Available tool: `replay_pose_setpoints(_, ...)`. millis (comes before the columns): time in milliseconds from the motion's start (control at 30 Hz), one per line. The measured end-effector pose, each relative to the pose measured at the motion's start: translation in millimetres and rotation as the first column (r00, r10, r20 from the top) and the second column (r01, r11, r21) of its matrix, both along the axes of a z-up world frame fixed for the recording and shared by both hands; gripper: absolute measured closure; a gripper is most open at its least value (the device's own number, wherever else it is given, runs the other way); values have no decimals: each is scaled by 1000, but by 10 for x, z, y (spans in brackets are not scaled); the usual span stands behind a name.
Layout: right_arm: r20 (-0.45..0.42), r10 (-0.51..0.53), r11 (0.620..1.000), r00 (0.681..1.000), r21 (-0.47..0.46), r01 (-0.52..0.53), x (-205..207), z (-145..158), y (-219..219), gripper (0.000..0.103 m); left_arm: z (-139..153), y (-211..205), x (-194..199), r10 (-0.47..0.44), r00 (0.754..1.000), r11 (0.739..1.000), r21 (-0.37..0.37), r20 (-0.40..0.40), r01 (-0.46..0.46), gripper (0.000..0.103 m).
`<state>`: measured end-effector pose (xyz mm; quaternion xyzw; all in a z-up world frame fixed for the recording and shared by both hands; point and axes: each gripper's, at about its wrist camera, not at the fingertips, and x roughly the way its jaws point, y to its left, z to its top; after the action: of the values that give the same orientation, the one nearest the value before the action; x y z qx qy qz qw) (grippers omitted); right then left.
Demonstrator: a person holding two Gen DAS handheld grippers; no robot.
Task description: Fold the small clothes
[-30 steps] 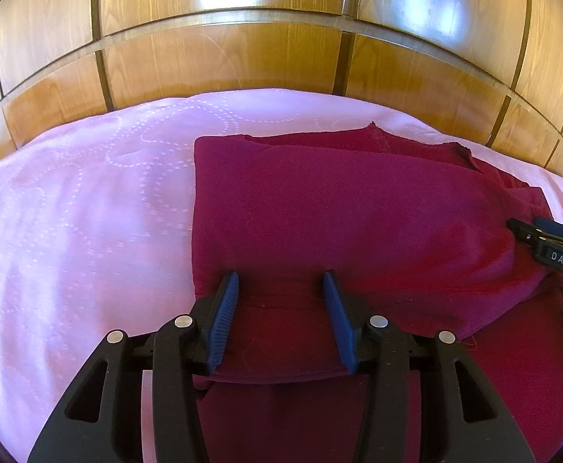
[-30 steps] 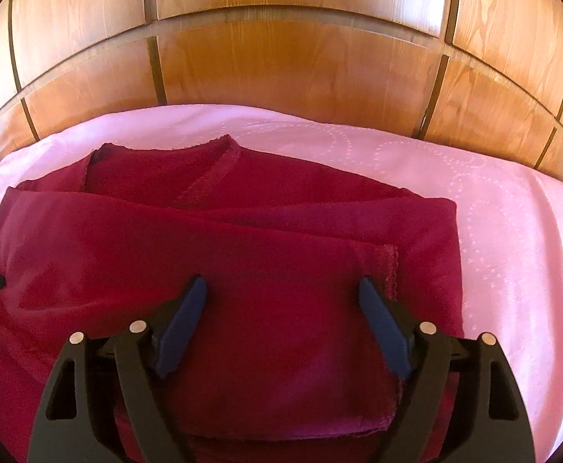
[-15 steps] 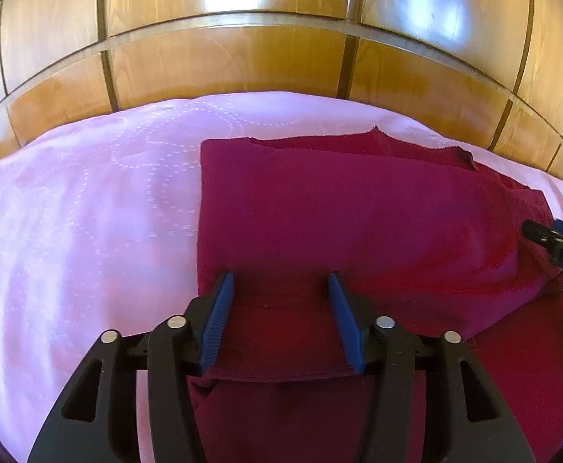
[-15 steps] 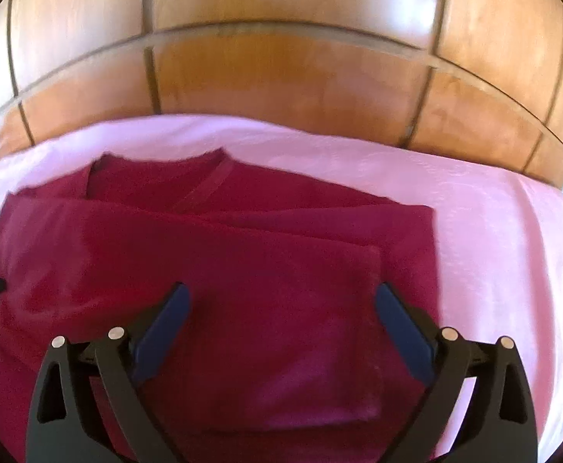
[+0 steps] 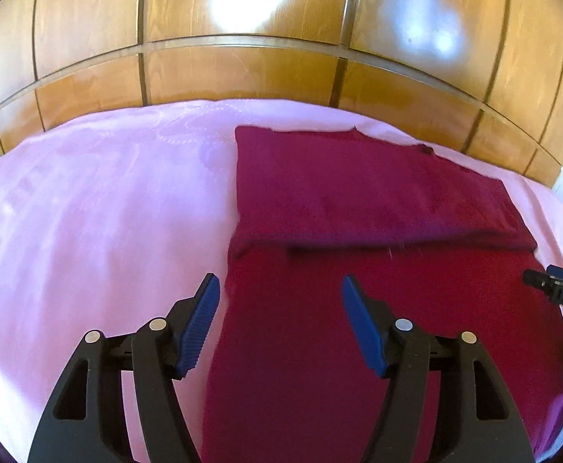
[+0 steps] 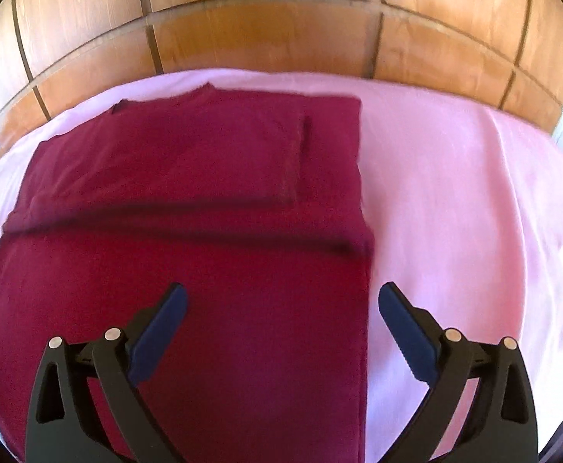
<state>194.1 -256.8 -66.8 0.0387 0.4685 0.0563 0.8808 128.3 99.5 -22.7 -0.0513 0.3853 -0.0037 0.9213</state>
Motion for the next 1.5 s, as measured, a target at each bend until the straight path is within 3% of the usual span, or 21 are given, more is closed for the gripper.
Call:
replay_pose_setpoints(300, -5, -36, 998, 999, 60, 36, -624, 40, -388, 3, -140, 149, -754, -32, 998, 999, -25, -51, 31, 38)
replay_pose_setpoints(467, -40, -25, 985, 999, 170, 32, -1035, -7, -607, 4, -205, 227, -1145, -79, 992, 995, -61, -94, 73, 38)
replay_pose_setpoints(533, -48, 0, 983, 999, 181, 9, -1198, -18, -619, 5, -199, 214, -1265, -98, 990, 994, -64, -100, 92, 46)
replay_pose_setpoints(733, -117, 54, 980, 992, 197, -30, -1687, -69, -600, 23, -250, 189, -1532, -148, 974, 982, -139, -173, 124, 60)
replay_pose_setpoints(833, -166, 88, 978, 982, 202, -53, -1855, -136, -541, 44, -283, 180, -1616, -164, 966, 977, -166, -202, 132, 74)
replay_pose_setpoints(933, -196, 122, 980, 973, 178, -87, -1957, -220, -437, 65, -265, 164, -1625, -191, 959, 972, -175, -212, 155, 90)
replay_pose_setpoints(1033, -201, 138, 974, 970, 203, -97, -1956, -142, -419, 93, -159, 185, -1614, -223, 956, 959, -217, -193, 180, 93)
replay_pose_setpoints(1233, -39, 176, 913, 984, 380, -148, -1830, 465, -491, 95, 190, 290, -1503, -269, 959, 899, -380, -88, 217, 95)
replay_pose_setpoints(1367, 37, 147, 878, 988, 456, -148, -1548, 675, -511, 95, 352, 307, -1192, -270, 963, 859, -457, -23, 230, 95)
replay_pose_setpoints(1500, 35, 86, 866, 996, 491, -92, -1170, 632, -514, 95, 365, 277, -753, -243, 970, 873, -438, -8, 215, 95)
